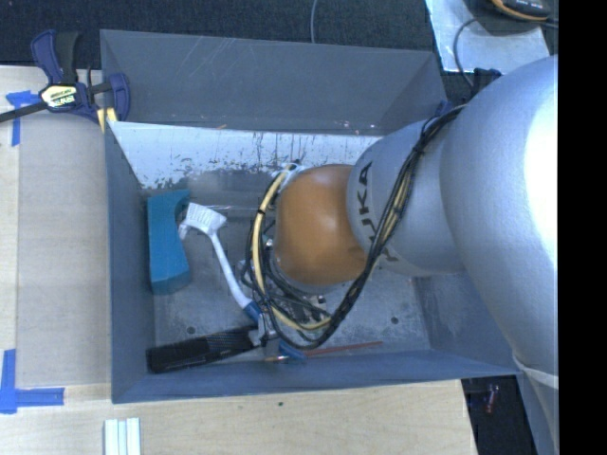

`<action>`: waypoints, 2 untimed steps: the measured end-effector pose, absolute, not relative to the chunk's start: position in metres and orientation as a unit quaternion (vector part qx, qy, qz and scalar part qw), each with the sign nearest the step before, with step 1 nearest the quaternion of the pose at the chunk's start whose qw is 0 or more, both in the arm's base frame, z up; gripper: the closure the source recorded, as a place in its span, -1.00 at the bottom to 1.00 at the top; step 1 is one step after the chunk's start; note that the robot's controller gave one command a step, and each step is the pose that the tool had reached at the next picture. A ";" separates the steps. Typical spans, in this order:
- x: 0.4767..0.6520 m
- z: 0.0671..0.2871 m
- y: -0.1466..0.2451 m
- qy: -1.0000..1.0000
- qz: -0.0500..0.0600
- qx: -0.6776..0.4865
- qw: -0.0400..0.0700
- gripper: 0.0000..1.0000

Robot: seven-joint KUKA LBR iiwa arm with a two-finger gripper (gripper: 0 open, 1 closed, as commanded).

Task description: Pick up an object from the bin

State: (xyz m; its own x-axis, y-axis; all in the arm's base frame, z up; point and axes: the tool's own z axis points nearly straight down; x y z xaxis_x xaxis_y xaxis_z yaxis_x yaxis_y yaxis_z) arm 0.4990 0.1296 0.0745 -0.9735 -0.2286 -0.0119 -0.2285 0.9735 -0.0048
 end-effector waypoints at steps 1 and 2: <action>0.495 0.074 0.132 0.995 -0.003 -0.097 0.010 1.00; 0.493 0.074 0.136 0.997 -0.003 -0.074 0.013 1.00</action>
Offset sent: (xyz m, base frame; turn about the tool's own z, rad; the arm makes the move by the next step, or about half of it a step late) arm -0.0114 0.0095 -0.0045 0.0761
